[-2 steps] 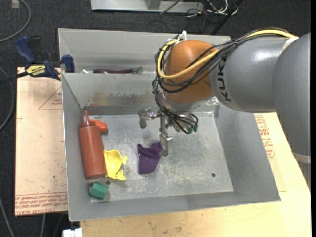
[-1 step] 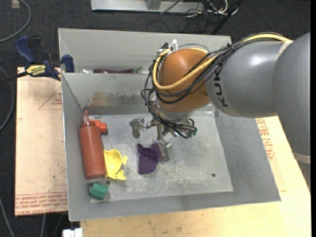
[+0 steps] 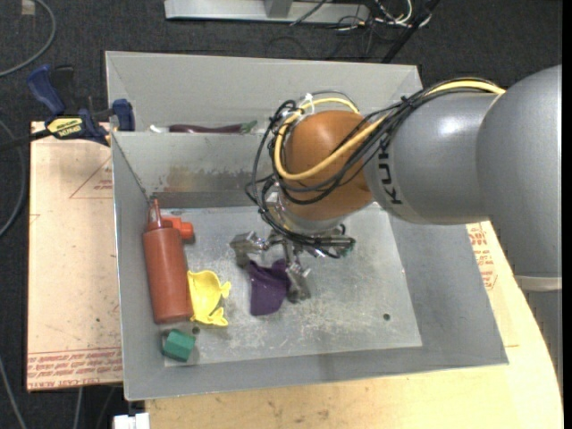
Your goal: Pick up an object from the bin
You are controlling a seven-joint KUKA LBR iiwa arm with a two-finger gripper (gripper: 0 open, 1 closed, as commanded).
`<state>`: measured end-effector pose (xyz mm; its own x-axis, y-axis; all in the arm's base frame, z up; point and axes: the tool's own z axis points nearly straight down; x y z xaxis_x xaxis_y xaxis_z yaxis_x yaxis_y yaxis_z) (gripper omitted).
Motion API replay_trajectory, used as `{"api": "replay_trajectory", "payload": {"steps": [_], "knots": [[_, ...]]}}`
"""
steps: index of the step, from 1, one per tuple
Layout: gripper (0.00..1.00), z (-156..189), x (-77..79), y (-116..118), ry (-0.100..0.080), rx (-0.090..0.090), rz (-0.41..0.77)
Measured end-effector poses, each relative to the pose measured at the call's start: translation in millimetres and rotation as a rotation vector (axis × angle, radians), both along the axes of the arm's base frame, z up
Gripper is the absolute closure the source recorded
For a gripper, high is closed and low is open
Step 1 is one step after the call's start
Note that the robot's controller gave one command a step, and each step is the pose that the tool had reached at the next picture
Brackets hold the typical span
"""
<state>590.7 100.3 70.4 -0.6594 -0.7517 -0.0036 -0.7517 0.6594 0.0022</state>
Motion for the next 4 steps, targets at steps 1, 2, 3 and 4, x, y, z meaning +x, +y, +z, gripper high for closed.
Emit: {"api": "replay_trajectory", "payload": {"steps": [1, 2, 3, 4], "knots": [[1.00, 0, -17.4, -1, -0.004, 0.000, 0.204], [1.00, 0, -17.4, -1, -0.004, 0.000, 0.204], [1.00, 4, -18.6, -1, 0.000, 0.000, 0.203], [1.00, 17, -18.9, -1, 0.000, 0.000, 0.204]]}}
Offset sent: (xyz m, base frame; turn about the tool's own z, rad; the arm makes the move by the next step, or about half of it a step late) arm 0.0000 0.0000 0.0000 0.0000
